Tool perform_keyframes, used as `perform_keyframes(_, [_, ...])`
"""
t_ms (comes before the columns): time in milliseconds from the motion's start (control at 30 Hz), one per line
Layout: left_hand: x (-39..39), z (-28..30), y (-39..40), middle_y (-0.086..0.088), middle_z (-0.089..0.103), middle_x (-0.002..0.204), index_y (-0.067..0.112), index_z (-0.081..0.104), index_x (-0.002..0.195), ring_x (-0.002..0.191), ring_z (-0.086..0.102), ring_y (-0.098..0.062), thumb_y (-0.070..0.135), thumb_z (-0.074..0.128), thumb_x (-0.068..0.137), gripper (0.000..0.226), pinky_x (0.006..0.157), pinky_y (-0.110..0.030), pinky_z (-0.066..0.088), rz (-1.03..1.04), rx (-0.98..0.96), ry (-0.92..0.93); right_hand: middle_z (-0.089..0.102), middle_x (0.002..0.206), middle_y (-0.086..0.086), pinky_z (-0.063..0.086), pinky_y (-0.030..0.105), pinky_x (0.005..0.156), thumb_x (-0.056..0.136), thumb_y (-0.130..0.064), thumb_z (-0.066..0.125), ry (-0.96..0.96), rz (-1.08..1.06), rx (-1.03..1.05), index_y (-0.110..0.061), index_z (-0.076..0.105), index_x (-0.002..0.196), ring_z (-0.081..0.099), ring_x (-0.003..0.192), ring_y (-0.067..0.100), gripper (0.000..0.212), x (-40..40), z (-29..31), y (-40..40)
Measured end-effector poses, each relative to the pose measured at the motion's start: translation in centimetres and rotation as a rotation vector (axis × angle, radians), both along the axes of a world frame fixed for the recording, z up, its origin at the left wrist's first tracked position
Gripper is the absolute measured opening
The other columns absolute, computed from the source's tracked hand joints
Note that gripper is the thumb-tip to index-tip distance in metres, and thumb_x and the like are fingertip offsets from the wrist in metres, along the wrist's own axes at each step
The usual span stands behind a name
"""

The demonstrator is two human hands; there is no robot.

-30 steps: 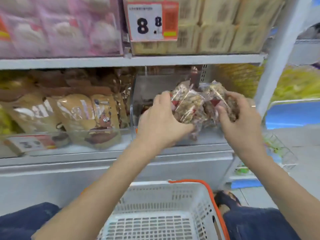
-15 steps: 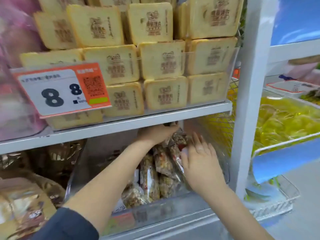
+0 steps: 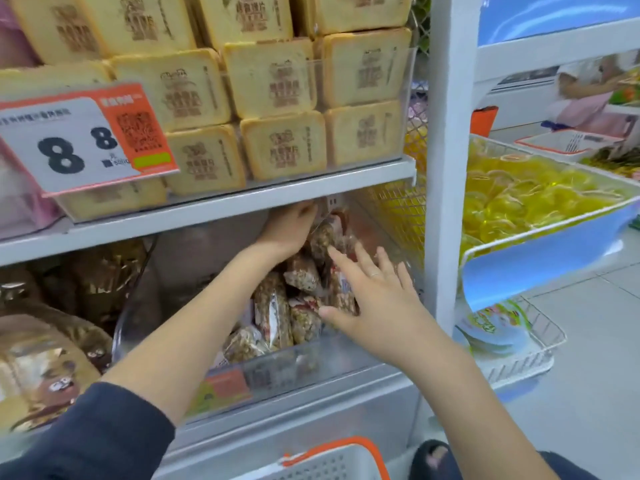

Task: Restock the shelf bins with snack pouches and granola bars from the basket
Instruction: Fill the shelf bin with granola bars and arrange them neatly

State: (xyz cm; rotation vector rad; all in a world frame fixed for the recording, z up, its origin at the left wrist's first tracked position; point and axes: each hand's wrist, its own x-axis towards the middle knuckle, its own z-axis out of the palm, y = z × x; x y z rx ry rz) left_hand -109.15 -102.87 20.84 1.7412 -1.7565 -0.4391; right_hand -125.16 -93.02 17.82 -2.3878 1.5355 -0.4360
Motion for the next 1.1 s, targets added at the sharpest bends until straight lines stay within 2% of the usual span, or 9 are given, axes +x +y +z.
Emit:
perform_keyframes(100, [3.7,-1.7,2.7,0.001,0.017,0.157,0.029,0.024,0.149,0.145,0.012,-0.023,0.047,0.029,0.099,0.053,0.116,-0.035,0.014,0.032,0.045,-0.348,-0.013,0.160,-0.003,-0.014,0.048,0.115,0.094,-0.059,0.037,0.035,0.032,-0.041,-0.049,-0.003,0.147,-0.020,0.145,0.024,0.068,0.5,-0.4,1.5])
perform_keyframes(200, [6.7,-3.6,5.8,-0.002,0.002,0.159,0.035,0.003,0.150,0.146,-0.003,-0.027,0.065,0.027,0.091,0.070,0.117,-0.042,0.006,0.074,0.215,-0.429,-0.011,0.160,-0.003,-0.016,0.049,0.113,0.094,-0.061,0.031,0.032,0.031,-0.038,-0.048,0.002,0.148,-0.019,0.145,0.024,0.063,1.1,-0.8,0.7])
perform_keyframes(333, [8.1,-3.6,8.9,-0.006,-0.007,0.159,0.024,-0.008,0.151,0.146,0.000,-0.023,0.072,0.038,0.081,0.096,0.112,-0.038,0.019,0.123,0.356,-0.165,-0.009,0.161,0.000,-0.017,0.052,0.112,0.090,-0.063,0.041,0.133,0.088,0.019,-0.042,0.014,0.149,-0.012,0.147,0.023,0.068,1.7,-1.8,-3.3])
perform_keyframes(500, [8.7,-2.6,11.0,0.000,-0.001,0.159,0.023,-0.010,0.151,0.145,0.009,-0.020,0.068,0.064,0.063,0.123,0.115,-0.037,0.018,0.152,0.358,0.209,-0.013,0.160,-0.003,-0.016,0.054,0.111,0.090,-0.054,0.049,0.171,0.135,0.008,-0.042,0.015,0.149,-0.014,0.146,0.021,0.069,1.7,-1.9,-6.2])
perform_keyframes(633, [10.8,-3.6,12.8,0.004,0.026,0.152,0.026,0.008,0.150,0.134,0.033,-0.014,0.085,0.066,0.042,0.136,0.108,-0.027,0.029,0.081,0.533,0.099,0.012,0.160,0.005,-0.003,0.057,0.114,0.092,-0.051,0.049,0.096,0.130,-0.162,-0.039,0.010,0.149,0.009,0.146,0.032,0.070,2.7,-0.1,-4.4])
perform_keyframes(733, [10.9,-4.6,13.4,0.007,0.040,0.142,0.024,0.019,0.147,0.122,0.046,-0.009,0.075,0.076,0.044,0.128,0.102,-0.026,0.037,0.047,0.504,0.070,0.042,0.142,0.003,0.040,0.046,0.102,0.083,-0.043,0.067,-0.199,0.221,-0.162,-0.034,0.021,0.146,0.039,0.130,0.026,0.079,4.7,1.6,-1.9])
perform_keyframes(900, [10.6,-4.1,13.6,0.016,0.064,0.106,0.032,0.054,0.114,0.092,0.061,0.000,0.067,0.080,0.046,0.081,0.082,-0.025,0.050,0.060,0.320,-0.060,0.051,0.110,0.001,0.044,0.026,0.069,0.080,-0.024,0.074,-0.176,0.356,0.115,-0.032,0.025,0.145,0.051,0.077,0.007,0.082,6.7,1.0,0.2])
perform_keyframes(1033, [9.6,-3.4,13.7,0.016,0.071,0.071,0.032,0.066,0.086,0.058,0.060,0.002,0.041,0.087,0.060,0.034,0.059,-0.018,0.046,-0.052,0.302,0.064,0.047,0.139,0.007,0.048,0.033,0.091,0.080,-0.031,0.075,-0.189,0.301,0.198,-0.027,0.023,0.148,0.051,0.120,0.023,0.085,7.2,0.6,0.3])
perform_keyframes(1100, [9.1,-3.2,13.0,0.017,0.070,0.070,0.029,0.067,0.087,0.061,0.060,0.005,0.036,0.090,0.053,0.042,0.060,-0.012,0.045,-0.079,0.346,0.155,0.041,0.145,0.006,0.045,0.033,0.096,0.078,-0.034,0.077,-0.199,0.257,0.226,-0.024,0.023,0.148,0.046,0.127,0.024,0.089,7.3,0.6,0.1])
